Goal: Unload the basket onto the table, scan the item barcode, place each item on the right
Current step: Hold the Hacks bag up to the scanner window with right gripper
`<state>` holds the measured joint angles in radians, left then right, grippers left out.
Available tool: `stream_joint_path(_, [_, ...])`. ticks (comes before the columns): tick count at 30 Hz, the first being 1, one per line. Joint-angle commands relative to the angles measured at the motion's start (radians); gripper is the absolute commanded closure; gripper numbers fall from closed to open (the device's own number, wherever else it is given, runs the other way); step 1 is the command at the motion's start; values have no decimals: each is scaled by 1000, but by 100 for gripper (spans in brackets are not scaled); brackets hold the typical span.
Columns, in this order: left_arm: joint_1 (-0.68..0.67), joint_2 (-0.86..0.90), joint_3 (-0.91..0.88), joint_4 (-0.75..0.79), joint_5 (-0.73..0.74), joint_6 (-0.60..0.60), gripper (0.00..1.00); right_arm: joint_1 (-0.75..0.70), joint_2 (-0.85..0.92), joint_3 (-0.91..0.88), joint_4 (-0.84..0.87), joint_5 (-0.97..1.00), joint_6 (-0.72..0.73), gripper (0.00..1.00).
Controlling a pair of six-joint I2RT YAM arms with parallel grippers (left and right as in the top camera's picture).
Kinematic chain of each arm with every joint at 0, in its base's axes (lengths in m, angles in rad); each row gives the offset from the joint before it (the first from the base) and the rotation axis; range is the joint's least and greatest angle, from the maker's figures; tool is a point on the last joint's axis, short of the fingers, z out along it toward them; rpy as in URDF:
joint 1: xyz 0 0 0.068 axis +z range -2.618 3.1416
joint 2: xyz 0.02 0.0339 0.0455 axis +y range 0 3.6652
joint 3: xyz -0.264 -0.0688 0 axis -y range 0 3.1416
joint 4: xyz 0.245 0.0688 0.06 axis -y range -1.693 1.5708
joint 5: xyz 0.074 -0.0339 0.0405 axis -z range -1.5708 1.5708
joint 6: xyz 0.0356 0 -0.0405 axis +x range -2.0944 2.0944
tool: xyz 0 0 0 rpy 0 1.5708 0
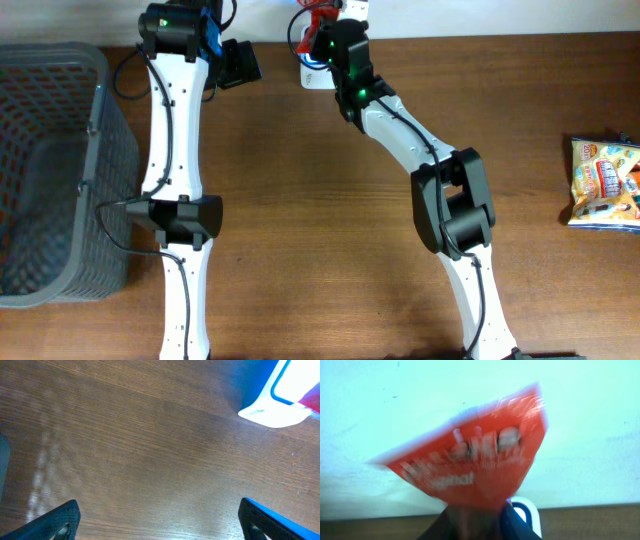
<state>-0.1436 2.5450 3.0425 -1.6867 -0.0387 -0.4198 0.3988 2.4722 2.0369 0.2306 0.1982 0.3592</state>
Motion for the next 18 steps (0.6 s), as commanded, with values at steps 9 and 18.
stream_joint_path(9, [2,8,1,-2,-10,10,1,-14,-37,17,36,133,-145,65])
stream_joint_path(18, [2,8,1,-1,-10,9,1,-14,-321,16,-903,8,-142,28])
